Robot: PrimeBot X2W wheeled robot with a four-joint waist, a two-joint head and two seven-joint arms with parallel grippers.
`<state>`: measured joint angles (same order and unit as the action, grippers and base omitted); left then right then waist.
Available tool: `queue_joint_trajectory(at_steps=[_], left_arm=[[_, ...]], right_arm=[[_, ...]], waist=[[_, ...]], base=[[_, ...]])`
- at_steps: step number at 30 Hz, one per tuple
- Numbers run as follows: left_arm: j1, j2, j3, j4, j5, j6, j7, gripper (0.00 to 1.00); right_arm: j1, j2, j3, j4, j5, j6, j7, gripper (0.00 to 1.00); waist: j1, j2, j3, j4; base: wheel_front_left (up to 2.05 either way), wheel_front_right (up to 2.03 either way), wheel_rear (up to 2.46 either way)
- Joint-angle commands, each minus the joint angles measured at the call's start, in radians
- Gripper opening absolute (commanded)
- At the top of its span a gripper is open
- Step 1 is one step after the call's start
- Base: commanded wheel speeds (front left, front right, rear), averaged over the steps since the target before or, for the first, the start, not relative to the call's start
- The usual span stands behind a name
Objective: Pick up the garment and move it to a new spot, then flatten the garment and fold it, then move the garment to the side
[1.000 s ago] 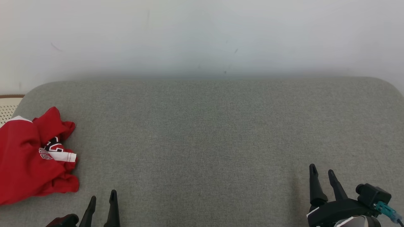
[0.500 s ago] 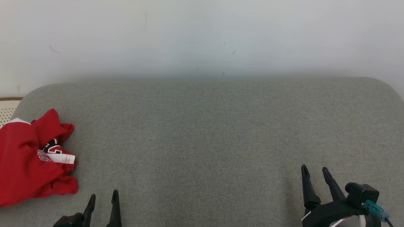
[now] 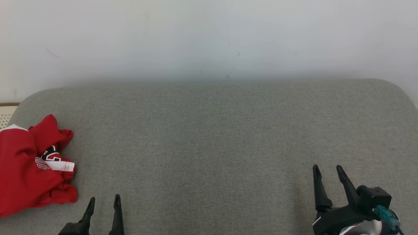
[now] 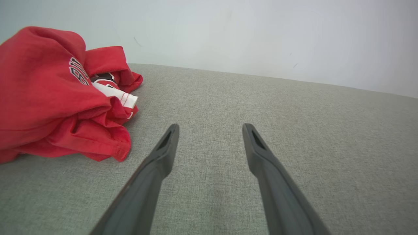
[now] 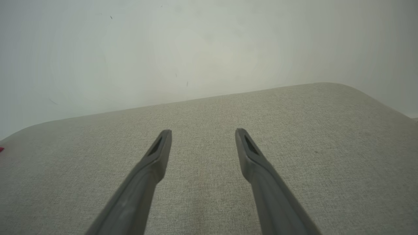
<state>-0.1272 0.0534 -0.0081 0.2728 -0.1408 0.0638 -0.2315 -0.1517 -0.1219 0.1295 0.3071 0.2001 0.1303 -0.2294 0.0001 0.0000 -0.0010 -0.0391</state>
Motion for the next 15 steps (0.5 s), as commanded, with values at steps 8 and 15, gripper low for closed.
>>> queue_joint_trajectory(at_steps=[8,15], left_arm=[[0.016,0.005,0.010,-0.014,0.080,0.027,-0.023,1.00],[0.026,0.005,0.018,-0.016,0.127,0.044,-0.036,1.00]], right_arm=[[0.008,0.005,-0.010,-0.010,-0.090,0.001,-0.023,1.00],[0.014,0.004,-0.009,-0.015,-0.138,0.001,-0.038,1.00]], waist=[[-0.0001,0.0000,-0.002,-0.007],[-0.0001,0.0000,-0.005,-0.010]], base=[[0.00,0.00,0.00],[0.00,0.00,0.00]])
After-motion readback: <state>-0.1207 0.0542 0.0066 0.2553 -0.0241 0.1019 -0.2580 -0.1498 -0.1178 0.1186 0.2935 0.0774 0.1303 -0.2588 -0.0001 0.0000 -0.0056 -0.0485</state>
